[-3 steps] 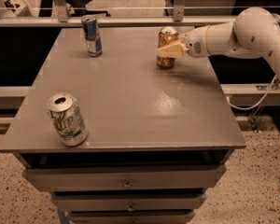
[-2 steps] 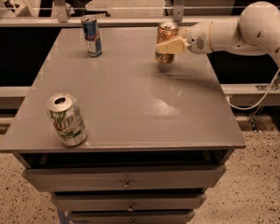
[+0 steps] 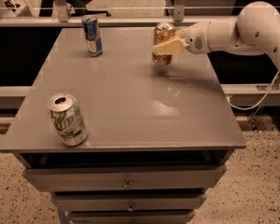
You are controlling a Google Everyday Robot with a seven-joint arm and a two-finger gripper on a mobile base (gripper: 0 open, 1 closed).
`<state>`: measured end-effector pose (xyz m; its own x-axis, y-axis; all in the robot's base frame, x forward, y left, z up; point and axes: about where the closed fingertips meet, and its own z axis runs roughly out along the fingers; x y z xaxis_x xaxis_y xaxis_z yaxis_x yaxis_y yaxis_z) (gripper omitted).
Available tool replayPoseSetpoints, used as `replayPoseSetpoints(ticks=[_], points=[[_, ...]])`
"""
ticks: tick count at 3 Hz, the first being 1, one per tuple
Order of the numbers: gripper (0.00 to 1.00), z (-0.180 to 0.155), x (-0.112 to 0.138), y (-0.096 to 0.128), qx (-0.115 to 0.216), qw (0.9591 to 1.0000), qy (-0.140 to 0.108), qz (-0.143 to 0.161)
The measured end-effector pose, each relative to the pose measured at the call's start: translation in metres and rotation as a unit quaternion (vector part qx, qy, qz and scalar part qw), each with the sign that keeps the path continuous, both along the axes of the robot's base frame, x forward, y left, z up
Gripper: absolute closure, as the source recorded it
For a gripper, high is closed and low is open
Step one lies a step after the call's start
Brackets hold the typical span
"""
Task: Move orange can near 7up can
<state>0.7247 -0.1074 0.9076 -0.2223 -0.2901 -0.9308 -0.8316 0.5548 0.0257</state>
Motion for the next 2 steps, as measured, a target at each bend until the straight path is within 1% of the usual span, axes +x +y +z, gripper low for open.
replayPoseSetpoints(ticks=[1,2], points=[[1.00,-0.003,-0.024,0.025,0.011,0.9990,0.003,0.044],[1.00,-0.002,-0.074,0.059,0.013,0.9931,-0.004,0.116]])
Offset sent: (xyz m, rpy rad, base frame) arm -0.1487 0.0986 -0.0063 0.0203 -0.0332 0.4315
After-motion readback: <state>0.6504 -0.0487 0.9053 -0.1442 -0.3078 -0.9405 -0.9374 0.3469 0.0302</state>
